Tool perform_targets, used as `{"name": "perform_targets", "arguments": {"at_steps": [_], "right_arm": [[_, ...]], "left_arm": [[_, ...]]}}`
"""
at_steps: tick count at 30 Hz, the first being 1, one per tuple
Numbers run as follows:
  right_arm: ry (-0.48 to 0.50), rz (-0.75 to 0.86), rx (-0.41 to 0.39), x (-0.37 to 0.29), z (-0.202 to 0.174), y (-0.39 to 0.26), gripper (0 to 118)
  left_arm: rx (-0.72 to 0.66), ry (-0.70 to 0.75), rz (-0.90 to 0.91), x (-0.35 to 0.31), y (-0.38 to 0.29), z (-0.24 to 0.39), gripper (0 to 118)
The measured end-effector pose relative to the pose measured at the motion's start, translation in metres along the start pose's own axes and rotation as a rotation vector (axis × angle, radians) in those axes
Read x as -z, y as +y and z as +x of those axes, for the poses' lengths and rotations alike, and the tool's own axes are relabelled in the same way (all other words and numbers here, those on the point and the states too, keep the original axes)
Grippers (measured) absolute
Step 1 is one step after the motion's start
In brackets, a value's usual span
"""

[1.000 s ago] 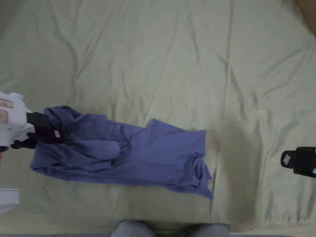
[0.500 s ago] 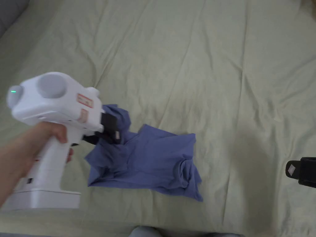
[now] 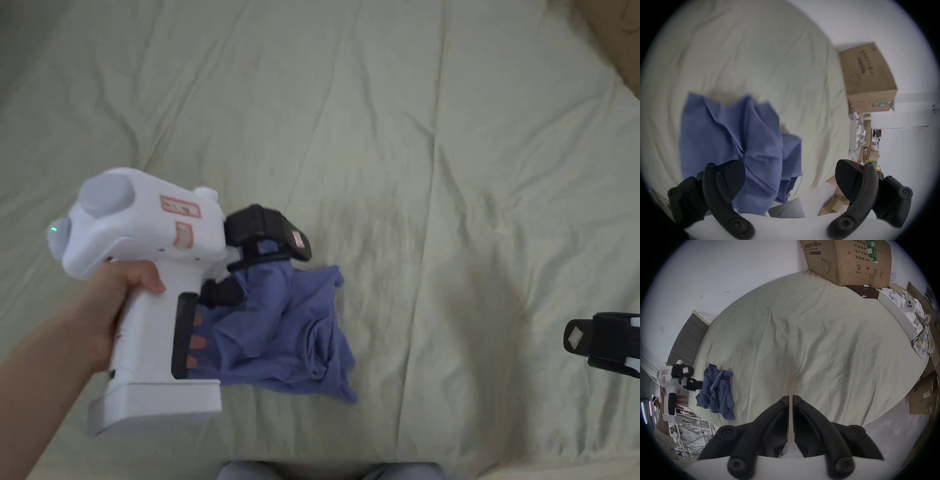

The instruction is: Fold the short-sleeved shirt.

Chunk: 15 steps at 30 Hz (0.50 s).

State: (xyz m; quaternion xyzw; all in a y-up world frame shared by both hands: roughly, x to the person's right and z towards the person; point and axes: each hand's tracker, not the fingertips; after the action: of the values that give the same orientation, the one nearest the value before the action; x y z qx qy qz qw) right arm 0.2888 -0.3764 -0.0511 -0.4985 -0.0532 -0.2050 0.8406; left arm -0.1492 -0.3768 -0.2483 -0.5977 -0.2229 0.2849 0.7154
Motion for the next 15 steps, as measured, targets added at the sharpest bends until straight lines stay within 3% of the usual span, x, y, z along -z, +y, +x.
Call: {"name": "perform_targets", "arguments": {"at_steps": [6, 7, 8, 9, 10, 13, 15], "right_arm": [[0.041, 0.014, -0.014, -0.005, -0.006, -0.005, 5], [0.046, 0.015, -0.015, -0.005, -0.006, -0.006, 5], [0.05, 0.016, -0.014, -0.005, -0.007, -0.006, 5], [0.053, 0.016, -0.013, -0.005, -0.008, -0.007, 5], [0.056, 0.016, -0.012, -0.005, -0.008, -0.008, 5], [0.067, 0.018, -0.011, -0.006, -0.009, -0.01, 5], [0.075, 0.02, -0.014, -0.009, -0.009, -0.01, 5]], "left_arm": [[0.199, 0.192, 0.334, -0.07, 0.004, 0.011, 116], [0.201, 0.246, 0.367, -0.068, 0.001, 0.007, 109], [0.21, 0.294, 0.376, -0.067, -0.003, 0.001, 86], [0.198, 0.332, 0.353, -0.065, -0.007, -0.007, 14], [0.173, 0.35, 0.363, -0.06, -0.012, -0.013, 0], [0.042, 0.423, 0.365, -0.034, -0.038, -0.032, 0], [0.078, 0.396, 0.317, -0.008, -0.051, -0.04, 0]]}}
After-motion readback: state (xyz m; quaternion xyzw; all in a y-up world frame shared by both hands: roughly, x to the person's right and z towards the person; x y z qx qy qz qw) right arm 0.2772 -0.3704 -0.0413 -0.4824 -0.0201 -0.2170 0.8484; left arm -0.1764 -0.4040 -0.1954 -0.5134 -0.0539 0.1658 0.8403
